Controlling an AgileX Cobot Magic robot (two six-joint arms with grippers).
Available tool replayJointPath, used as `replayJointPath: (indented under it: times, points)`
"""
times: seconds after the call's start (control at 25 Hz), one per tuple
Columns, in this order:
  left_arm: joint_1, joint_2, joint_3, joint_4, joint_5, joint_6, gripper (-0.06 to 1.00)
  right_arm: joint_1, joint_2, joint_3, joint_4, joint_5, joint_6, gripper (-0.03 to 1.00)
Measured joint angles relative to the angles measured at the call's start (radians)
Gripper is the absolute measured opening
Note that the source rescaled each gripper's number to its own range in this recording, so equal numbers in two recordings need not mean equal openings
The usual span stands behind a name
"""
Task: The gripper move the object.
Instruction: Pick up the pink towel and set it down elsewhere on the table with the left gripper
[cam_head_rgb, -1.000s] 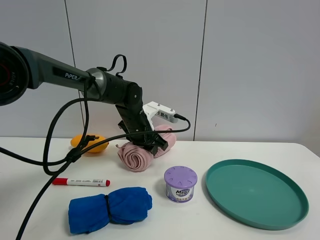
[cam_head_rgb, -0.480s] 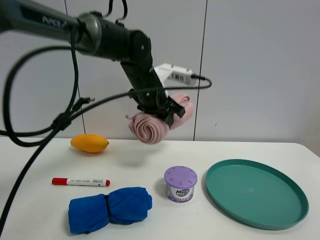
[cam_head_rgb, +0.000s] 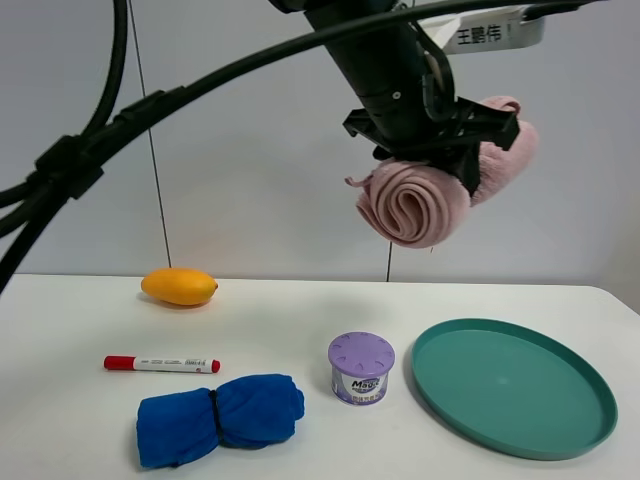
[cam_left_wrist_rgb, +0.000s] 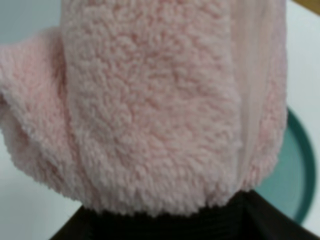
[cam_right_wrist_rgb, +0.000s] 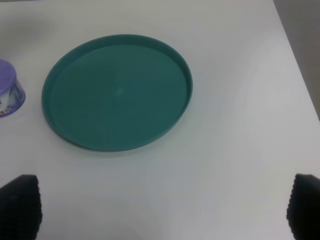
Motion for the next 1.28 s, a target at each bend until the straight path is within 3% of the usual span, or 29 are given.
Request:
replayJointPath:
  times: [0.36,0.6,0.84,1.28]
  points:
    - [-0.164,0.001,0.0,-0.014,0.03,0.046,0.0,0.0,0.0,0.0,0.0,0.0,0.0,1.0]
    - [-0.233,0.007,0.0,-0.044,0.106,0.287,0.0,0.0,0.0,0.0,0.0,0.0,0.0,1.0]
    - [-0.223,0.044,0.052,-0.045,0.124,0.415,0.0,0.0,0.0,0.0,0.0,0.0,0.0,1.0]
    - [-0.115,0.052,0.236,-0.043,0.097,0.422,0.0,0.0,0.0,0.0,0.0,0.0,0.0,1.0]
